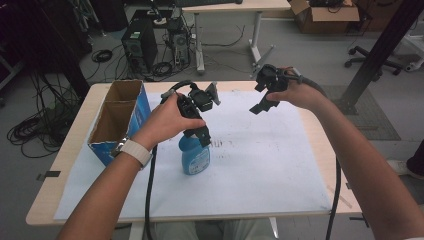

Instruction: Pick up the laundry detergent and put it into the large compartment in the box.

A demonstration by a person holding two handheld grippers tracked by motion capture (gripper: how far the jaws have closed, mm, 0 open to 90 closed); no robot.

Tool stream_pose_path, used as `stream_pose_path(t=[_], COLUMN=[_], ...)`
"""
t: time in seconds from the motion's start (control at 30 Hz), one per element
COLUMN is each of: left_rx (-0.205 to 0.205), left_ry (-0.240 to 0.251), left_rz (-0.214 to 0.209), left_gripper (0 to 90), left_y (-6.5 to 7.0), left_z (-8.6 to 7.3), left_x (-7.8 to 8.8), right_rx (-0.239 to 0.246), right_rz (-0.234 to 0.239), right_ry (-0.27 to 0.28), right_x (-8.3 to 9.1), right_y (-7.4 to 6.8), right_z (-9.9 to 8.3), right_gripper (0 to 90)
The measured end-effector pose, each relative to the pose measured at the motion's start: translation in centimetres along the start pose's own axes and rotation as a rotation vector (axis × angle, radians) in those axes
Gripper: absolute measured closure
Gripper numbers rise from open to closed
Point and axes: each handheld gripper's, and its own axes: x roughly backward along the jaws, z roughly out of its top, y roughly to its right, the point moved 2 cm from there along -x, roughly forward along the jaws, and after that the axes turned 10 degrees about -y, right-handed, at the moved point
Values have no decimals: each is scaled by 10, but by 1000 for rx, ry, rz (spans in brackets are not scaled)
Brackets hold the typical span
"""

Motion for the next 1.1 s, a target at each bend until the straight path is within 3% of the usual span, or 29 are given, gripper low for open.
stream_pose_path(t=[1.1], left_rx=[47], left_ry=[-28], left_rz=[-3], left_gripper=[78], left_y=[-8], left_z=[-1], left_x=[-36], right_rx=[0], right_rz=[7], right_ry=[-4], right_x=[-5], right_y=[0], right_z=[-1], right_gripper=[82])
